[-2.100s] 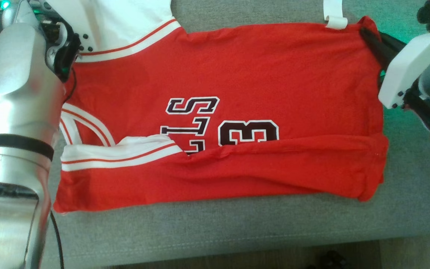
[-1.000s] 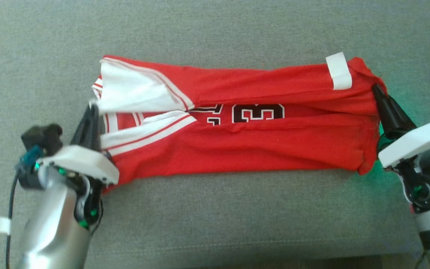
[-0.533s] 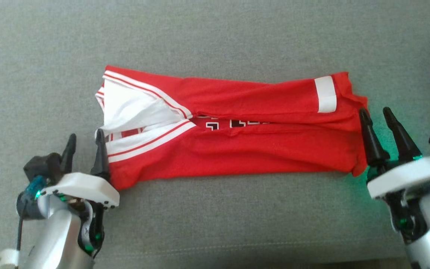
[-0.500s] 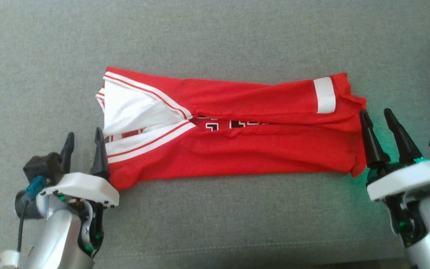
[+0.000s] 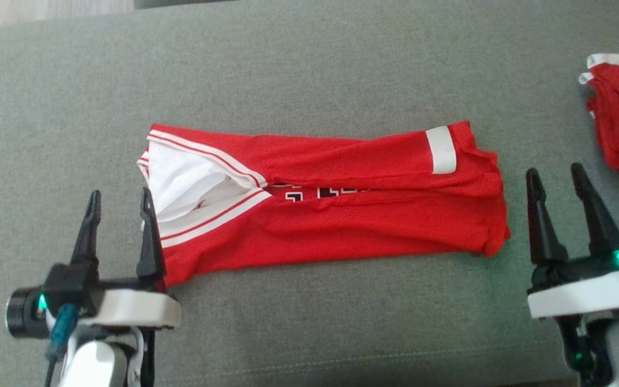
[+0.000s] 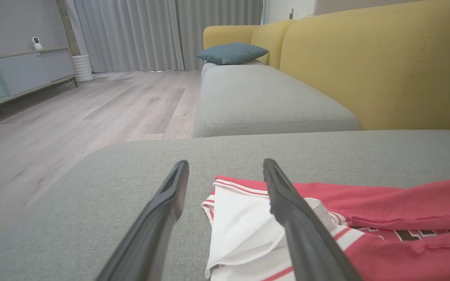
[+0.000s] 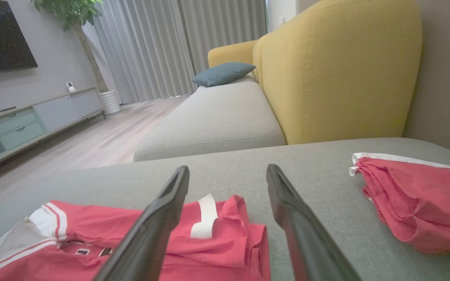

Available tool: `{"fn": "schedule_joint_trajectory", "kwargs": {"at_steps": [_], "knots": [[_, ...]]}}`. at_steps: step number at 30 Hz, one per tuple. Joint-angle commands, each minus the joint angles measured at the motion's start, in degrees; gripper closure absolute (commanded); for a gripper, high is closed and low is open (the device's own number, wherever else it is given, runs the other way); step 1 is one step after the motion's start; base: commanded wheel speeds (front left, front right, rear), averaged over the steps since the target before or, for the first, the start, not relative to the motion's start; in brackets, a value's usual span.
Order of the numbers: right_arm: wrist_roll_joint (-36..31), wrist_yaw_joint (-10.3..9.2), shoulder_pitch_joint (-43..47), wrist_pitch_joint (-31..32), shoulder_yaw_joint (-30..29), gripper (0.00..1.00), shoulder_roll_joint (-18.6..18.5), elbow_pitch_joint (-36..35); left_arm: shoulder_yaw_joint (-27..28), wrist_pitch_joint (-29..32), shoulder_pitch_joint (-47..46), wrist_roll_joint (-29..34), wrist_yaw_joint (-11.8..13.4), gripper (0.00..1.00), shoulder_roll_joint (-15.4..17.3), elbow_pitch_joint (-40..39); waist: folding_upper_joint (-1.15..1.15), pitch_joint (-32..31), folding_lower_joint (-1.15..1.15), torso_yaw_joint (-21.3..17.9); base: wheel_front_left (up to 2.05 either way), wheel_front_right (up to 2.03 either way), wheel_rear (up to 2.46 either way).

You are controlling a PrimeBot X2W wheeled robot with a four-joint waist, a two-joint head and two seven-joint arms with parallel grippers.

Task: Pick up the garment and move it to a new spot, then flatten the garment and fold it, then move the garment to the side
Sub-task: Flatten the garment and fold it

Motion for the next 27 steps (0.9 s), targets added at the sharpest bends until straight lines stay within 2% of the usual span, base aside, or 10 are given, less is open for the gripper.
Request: {"fn": "schedule_joint_trajectory", "kwargs": {"at_steps": [1, 8, 18, 27], "knots": [[-0.95, 0.37, 0.60, 0.64, 0.59, 0.00, 0.00, -2.87, 1.62, -0.69, -0.50, 0.54, 0.46, 0.00, 0.62, -2.51, 0.00, -0.73, 0.00, -0.13, 0.00, 0.00, 0.00], [-2.49, 0.37, 3.55, 3.04, 0.08, 0.00, 1.95, -5.82, 0.66, -0.69, 1.69, 0.97, 0.46, 0.00, 0.28, -3.70, 0.00, -1.49, 0.00, -0.12, 0.00, 0.00, 0.00], [-2.65, 0.37, 3.65, 4.26, -0.53, 0.00, 2.50, -6.67, 0.33, -0.70, 1.02, 1.16, 0.65, 0.00, 0.28, -3.66, 0.00, -0.88, 0.00, 0.27, 0.00, 0.00, 0.00], [-2.17, 0.37, 0.69, 5.71, -1.92, 0.00, 0.74, -1.42, -0.47, -0.70, -2.23, 1.61, 0.45, 0.00, -0.43, -3.54, 0.00, 3.14, 0.00, 1.97, 0.00, 0.00, 0.00]]}}
